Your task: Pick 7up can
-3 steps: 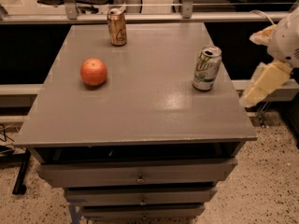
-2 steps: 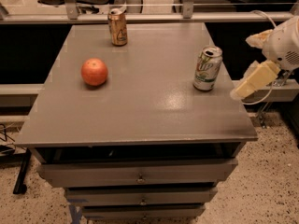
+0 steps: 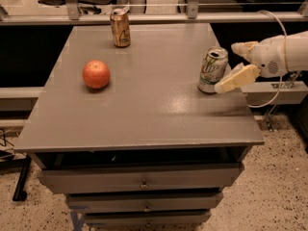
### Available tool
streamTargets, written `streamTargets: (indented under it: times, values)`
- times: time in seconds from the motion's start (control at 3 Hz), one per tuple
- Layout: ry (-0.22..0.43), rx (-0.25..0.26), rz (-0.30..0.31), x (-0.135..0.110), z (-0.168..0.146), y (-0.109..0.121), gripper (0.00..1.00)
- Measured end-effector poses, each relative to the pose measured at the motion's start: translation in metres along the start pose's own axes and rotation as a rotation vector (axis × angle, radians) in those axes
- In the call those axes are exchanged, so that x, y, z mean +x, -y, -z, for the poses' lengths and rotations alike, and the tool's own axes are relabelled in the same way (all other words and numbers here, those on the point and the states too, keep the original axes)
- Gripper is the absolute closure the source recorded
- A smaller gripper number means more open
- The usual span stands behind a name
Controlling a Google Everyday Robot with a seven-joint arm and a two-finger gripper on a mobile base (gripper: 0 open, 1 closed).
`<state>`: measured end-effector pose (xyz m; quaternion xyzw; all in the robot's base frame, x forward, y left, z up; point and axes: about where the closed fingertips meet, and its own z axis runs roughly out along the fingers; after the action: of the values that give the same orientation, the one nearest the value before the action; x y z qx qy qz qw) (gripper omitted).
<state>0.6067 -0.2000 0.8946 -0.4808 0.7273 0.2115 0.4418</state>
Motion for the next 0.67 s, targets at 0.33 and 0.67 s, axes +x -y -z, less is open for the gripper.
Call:
streamTargets:
  times: [0.33,0.67]
  values:
    - [0.130,-0.059,-0.033,-0.005,-0.026,-0.001,0.18]
    - [0.214,-0.102,-0.051,-0.013,-0.037,-0.005,0.41]
